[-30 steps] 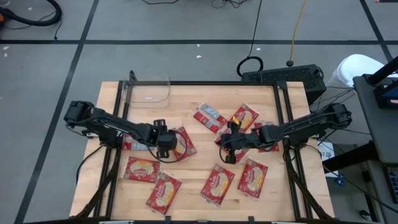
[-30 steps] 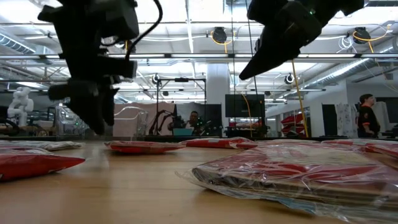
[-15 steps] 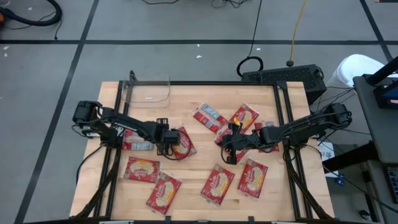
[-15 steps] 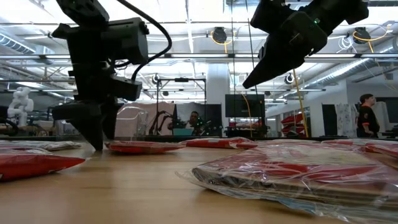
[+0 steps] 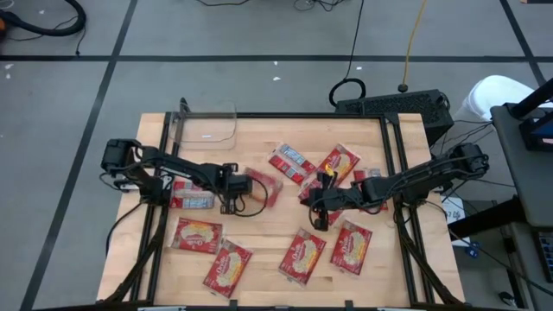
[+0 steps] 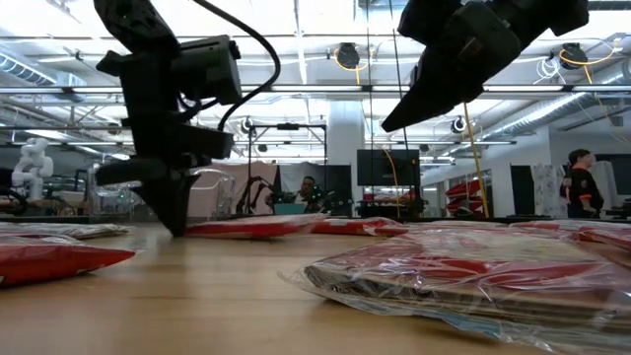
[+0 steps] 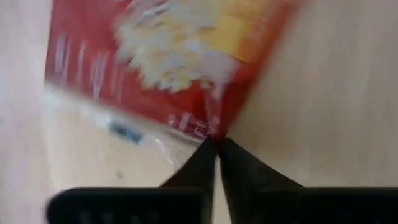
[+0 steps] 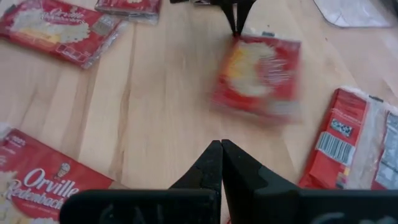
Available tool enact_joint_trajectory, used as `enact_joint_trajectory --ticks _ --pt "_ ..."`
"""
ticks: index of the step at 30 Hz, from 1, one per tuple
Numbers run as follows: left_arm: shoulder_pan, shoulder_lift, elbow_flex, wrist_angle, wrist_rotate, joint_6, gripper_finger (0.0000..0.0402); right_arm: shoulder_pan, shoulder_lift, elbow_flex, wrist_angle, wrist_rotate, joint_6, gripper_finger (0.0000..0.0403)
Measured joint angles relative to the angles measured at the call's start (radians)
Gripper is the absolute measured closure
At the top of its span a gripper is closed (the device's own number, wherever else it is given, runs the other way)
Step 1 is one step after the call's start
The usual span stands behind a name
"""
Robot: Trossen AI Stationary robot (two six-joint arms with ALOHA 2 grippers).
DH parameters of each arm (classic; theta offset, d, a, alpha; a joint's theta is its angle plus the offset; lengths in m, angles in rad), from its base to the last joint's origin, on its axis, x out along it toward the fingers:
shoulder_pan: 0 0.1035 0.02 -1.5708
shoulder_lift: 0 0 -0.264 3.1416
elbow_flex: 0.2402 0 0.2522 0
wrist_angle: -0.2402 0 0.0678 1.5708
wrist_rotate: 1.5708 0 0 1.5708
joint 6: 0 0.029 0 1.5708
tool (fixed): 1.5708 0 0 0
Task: Sort popcorn bags into baskets
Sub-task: Put the red popcorn bag into the transparent bin
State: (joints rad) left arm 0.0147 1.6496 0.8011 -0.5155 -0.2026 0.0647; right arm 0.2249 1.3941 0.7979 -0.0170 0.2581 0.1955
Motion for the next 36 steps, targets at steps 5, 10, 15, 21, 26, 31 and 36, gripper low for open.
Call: enact_joint_trajectory --ticks 5,10,15,21,26,31,36 --pt "-0.015 0.003 0.000 0.070 -0.088 -0.014 0.0397 0.001 0.000 0.000 0.004 0.007 0.093 0.0403" --pt "-0.029 0.004 0.009 0.101 -0.148 -0.027 0.0398 0.021 0.000 0.000 0.035 0.078 0.157 0.0403" --pt "-0.038 -0.016 0.010 0.133 -0.157 -0.048 0.0399 0.050 0.000 0.000 0.078 0.146 0.160 0.0403" --pt "-0.077 -0.085 0.011 0.124 -0.223 -0.047 0.0400 0.078 0.000 0.000 0.077 0.263 0.177 0.0403" --pt "-0.102 -0.164 0.011 0.121 -0.274 -0.038 0.0400 0.092 -0.001 0.000 0.082 0.334 0.186 0.0403" --pt "-0.123 -0.232 0.012 0.122 -0.331 -0.017 0.0401 0.092 -0.001 -0.002 0.086 0.345 0.186 0.0403" --pt "-0.120 -0.260 0.012 0.121 -0.299 -0.028 0.0400 0.092 -0.002 -0.078 0.200 0.343 0.186 0.0403"
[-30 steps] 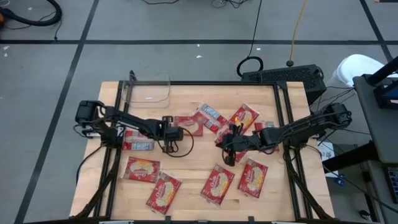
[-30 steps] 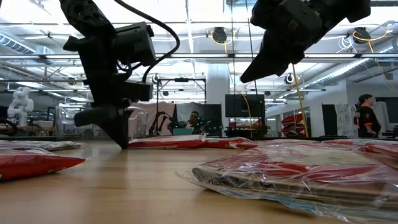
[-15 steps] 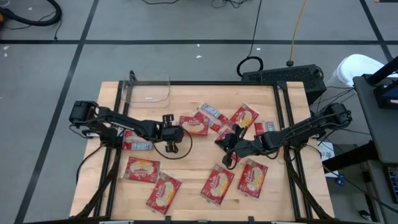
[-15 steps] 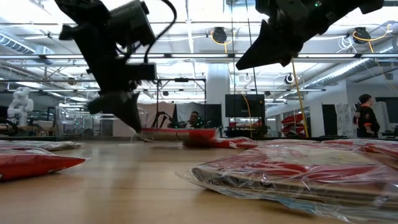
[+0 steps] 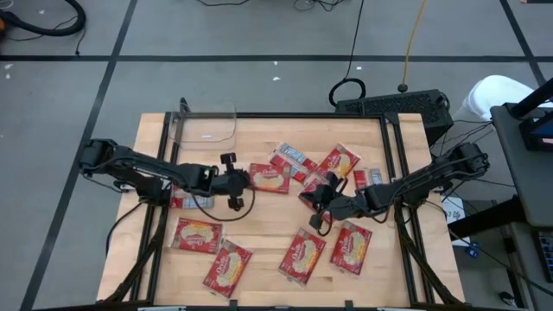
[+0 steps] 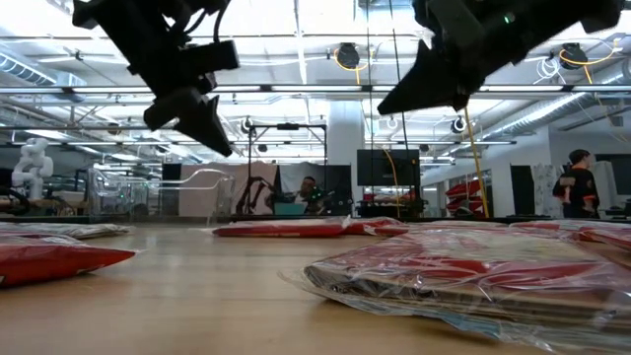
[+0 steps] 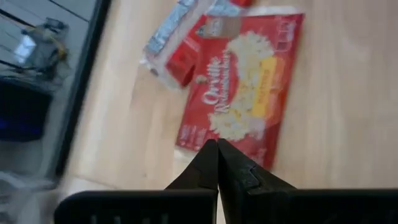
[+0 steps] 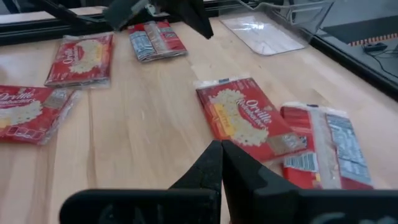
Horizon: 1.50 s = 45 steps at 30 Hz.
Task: Sort popcorn bags into baskets
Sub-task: Put the red popcorn bag into the transparent bin
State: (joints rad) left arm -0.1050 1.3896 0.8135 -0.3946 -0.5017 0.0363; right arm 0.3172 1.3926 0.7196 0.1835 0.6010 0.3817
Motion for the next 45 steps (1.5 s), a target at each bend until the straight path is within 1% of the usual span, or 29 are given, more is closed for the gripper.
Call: enact_joint_trajectory --ticks 2,4,7,9,11,13,15,18,21,23,24,25,27,32,38,42,45 --pt "0.005 0.004 -0.001 -0.007 0.031 -0.035 0.0395 0.000 0.000 -0.033 0.047 -0.003 0.017 0.0403" --pt "0.010 0.006 -0.004 -0.004 0.063 -0.085 0.0384 -0.001 0.000 -0.048 0.049 0.001 0.049 0.0402" --pt "0.012 0.025 -0.017 -0.005 0.080 -0.110 0.0364 -0.028 0.017 -0.029 0.035 -0.032 -0.005 0.0386" --pt "0.015 0.035 -0.027 0.000 0.076 -0.120 0.0351 -0.052 0.048 0.002 0.028 -0.056 -0.089 0.0367" --pt "0.026 0.053 -0.039 0.043 0.066 -0.120 0.0342 -0.086 0.095 0.030 0.007 -0.101 -0.181 0.0343" --pt "0.039 0.074 -0.058 0.078 0.066 -0.115 0.0337 -0.124 0.150 0.063 -0.014 -0.160 -0.261 0.0316" --pt "0.055 0.100 -0.068 0.128 0.078 -0.118 0.0337 -0.155 0.204 0.092 -0.047 -0.184 -0.345 0.0291" --pt "0.073 0.130 -0.083 0.153 0.106 -0.116 0.0341 -0.185 0.277 0.139 -0.089 -0.185 -0.499 0.0259" --pt "0.091 0.164 -0.084 0.166 0.119 -0.110 0.0345 -0.199 0.335 0.168 -0.096 -0.141 -0.656 0.0242" --pt "0.105 0.190 -0.083 0.196 0.126 -0.097 0.0349 -0.207 0.362 0.174 -0.092 -0.098 -0.760 0.0239" --pt "0.111 0.203 -0.082 0.197 0.141 -0.090 0.0350 -0.215 0.374 0.174 -0.091 -0.093 -0.807 0.0239" --pt "0.118 0.215 -0.085 0.188 0.149 -0.087 0.0350 -0.223 0.383 0.174 -0.091 -0.102 -0.850 0.0239" --pt "0.131 0.247 -0.084 0.221 0.170 -0.080 0.0350 -0.242 0.395 0.174 -0.091 -0.135 -0.916 0.0238" --pt "0.142 0.298 -0.079 0.255 0.175 -0.075 0.0351 -0.272 0.412 0.175 -0.079 -0.133 -1.033 0.0238" --pt "0.143 0.308 -0.080 0.264 0.177 -0.074 0.0351 -0.290 0.412 0.175 -0.084 -0.137 -1.208 0.0238" --pt "0.143 0.309 -0.081 0.270 0.180 -0.063 0.0351 -0.301 0.423 0.174 -0.062 -0.227 -1.311 0.0238" --pt "0.143 0.309 -0.081 0.270 0.184 -0.063 0.0351 -0.305 0.443 0.174 -0.038 -0.270 -1.358 0.0240"
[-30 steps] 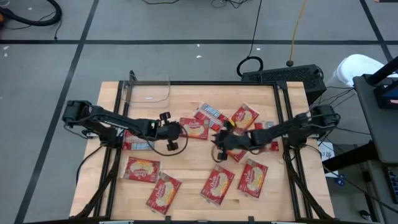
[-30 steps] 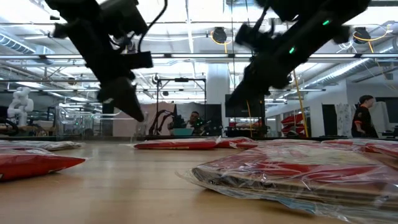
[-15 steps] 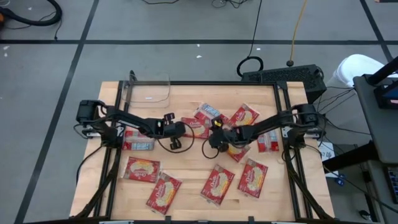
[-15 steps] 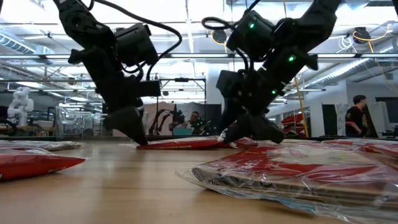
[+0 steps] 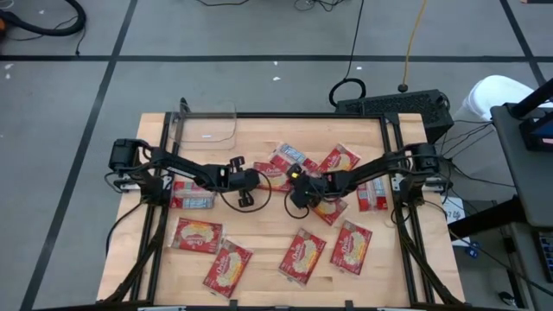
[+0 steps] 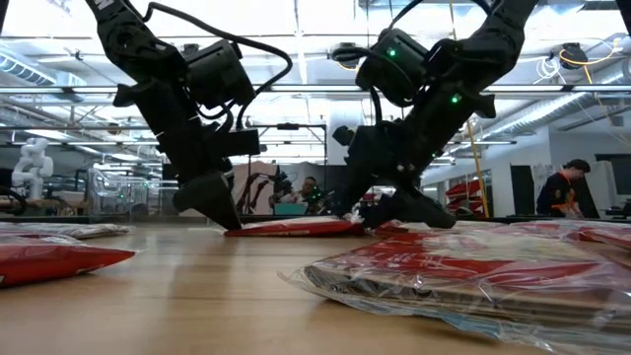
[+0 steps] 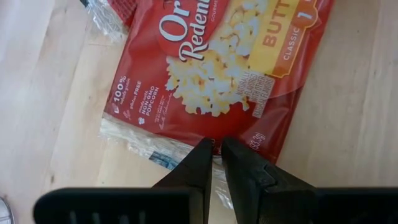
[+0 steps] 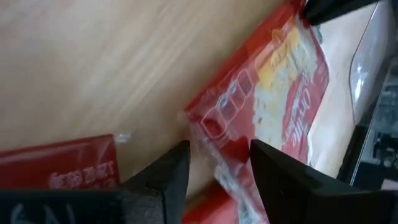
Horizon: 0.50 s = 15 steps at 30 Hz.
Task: Sort popcorn bags into baskets
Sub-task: Put the red popcorn bag into the transparent bin
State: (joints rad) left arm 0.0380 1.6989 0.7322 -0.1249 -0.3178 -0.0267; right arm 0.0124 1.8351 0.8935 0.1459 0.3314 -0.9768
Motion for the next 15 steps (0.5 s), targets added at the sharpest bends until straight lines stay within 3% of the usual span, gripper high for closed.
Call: enact_joint_trajectory --ticks 7,15 --pt "0.001 0.001 -0.001 0.004 0.018 -0.002 0.0351 0.000 0.057 0.001 0.155 -0.049 -0.045 0.0275" --pt "-0.003 -0.030 0.015 -0.051 0.043 -0.070 0.0350 0.003 0.054 0.001 0.184 -0.047 -0.029 0.0360"
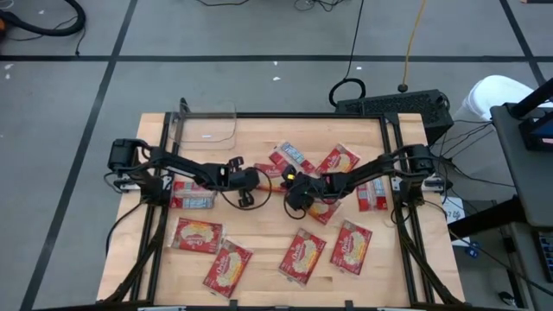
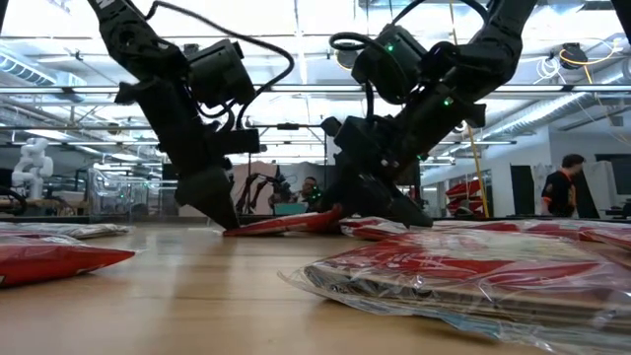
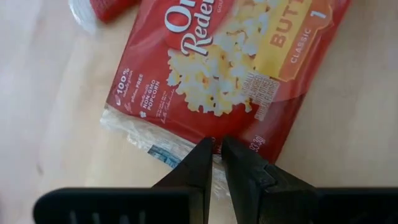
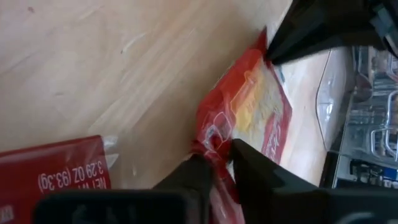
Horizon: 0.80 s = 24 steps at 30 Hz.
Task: Sort popcorn bags into baskets
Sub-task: Put the red popcorn bag into the transparent bin
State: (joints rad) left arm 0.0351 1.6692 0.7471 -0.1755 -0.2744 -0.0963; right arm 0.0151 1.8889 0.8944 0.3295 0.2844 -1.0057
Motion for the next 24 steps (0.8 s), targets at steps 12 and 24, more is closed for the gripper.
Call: enact_joint_trajectory --ticks 12,24 --pt "-0.125 -0.323 0.037 -0.130 -0.043 -0.047 0.0350 0.063 -0.055 -0.004 -0.015 0.029 0.118 0.0402" --pt "-0.309 -0.389 0.038 -0.130 -0.119 -0.046 0.0308 0.156 -0.186 -0.004 -0.011 0.138 0.223 0.0403"
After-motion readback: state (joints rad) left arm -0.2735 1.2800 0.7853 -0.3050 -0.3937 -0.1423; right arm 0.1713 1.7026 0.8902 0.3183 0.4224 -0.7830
